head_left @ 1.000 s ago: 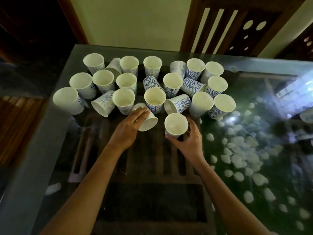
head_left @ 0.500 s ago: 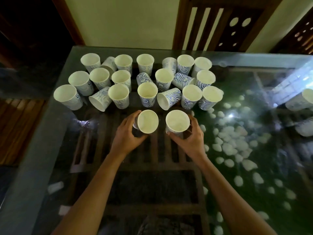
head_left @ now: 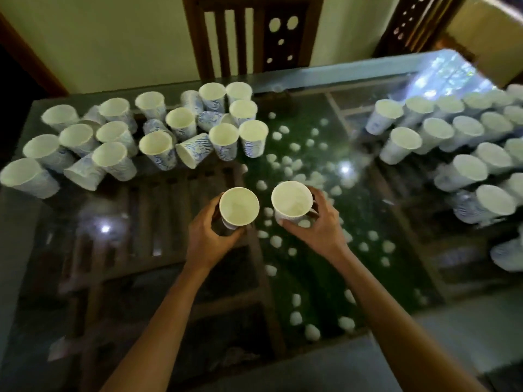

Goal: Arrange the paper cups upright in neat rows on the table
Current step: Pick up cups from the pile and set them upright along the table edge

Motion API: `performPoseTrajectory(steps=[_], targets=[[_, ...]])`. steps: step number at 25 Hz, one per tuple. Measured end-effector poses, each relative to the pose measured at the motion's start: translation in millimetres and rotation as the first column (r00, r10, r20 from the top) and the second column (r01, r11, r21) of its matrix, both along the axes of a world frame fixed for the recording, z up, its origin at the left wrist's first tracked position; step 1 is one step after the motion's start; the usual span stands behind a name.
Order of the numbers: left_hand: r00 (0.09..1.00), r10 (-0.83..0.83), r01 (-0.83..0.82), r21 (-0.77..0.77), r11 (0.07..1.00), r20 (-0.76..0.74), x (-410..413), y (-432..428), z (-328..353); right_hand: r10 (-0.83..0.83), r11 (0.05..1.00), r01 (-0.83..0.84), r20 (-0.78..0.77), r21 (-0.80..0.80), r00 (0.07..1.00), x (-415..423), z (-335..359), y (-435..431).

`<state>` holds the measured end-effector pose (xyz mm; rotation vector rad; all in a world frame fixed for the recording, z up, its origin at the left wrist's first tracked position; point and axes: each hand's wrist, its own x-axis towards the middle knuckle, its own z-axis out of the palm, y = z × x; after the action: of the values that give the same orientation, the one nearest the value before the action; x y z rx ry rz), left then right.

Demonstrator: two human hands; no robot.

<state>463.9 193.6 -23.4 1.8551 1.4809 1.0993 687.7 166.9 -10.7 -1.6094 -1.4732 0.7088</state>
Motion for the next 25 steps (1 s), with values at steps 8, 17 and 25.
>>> performPoseTrajectory(steps=[8,17,25], targets=[[0.982,-0.151,0.162,-0.102,0.981,0.11,162,-9,7,-0.186,0.98,0.19,-0.079,0.051,0.979,137,5,-54],[0.949,-0.258,0.297,-0.242,0.924,0.182,345,21,-5,-0.419,0.906,0.421,-0.229,-0.043,0.879,262,-22,-79],[0.934,-0.325,0.357,-0.331,0.874,0.147,417,46,-23,-0.529,0.848,0.527,-0.189,-0.065,0.827,293,-48,-83]])
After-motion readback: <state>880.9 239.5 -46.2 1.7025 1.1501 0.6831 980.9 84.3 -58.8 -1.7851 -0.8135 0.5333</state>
